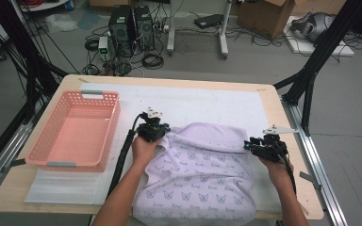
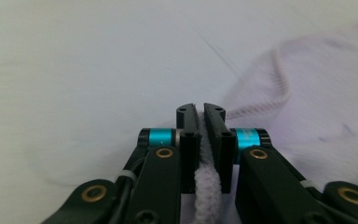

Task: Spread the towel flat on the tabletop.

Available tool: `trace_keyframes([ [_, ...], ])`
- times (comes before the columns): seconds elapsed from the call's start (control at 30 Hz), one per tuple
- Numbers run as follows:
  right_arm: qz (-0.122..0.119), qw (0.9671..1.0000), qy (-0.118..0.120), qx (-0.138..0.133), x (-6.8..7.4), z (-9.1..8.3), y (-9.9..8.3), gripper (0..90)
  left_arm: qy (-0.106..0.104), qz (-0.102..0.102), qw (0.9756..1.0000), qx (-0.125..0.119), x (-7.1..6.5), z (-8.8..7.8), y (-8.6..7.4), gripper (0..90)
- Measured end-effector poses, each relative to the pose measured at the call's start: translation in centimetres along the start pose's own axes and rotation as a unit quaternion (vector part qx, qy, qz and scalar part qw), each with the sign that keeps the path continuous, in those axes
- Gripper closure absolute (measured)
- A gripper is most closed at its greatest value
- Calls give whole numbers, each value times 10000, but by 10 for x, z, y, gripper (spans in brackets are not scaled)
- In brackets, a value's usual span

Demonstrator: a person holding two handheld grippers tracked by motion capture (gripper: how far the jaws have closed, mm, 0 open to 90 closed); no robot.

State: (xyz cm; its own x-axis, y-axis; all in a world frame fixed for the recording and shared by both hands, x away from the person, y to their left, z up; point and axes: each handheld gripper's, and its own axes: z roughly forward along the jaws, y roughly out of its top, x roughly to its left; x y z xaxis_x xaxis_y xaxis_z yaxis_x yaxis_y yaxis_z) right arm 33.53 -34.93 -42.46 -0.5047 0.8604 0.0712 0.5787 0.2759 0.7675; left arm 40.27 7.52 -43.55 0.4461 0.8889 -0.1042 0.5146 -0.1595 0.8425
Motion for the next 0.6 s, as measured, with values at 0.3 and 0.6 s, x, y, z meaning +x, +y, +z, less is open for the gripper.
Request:
trace_keyframes([
  [0.3, 243, 9994, -181, -136, -9, 4, 3, 621, 252, -532, 9982, -149, 31, -12, -6, 557],
  [0.6, 381, 9988, -248, -176, -22, 27, 28, 607, -332, -323, 9989, 49, 20, -12, -7, 513],
])
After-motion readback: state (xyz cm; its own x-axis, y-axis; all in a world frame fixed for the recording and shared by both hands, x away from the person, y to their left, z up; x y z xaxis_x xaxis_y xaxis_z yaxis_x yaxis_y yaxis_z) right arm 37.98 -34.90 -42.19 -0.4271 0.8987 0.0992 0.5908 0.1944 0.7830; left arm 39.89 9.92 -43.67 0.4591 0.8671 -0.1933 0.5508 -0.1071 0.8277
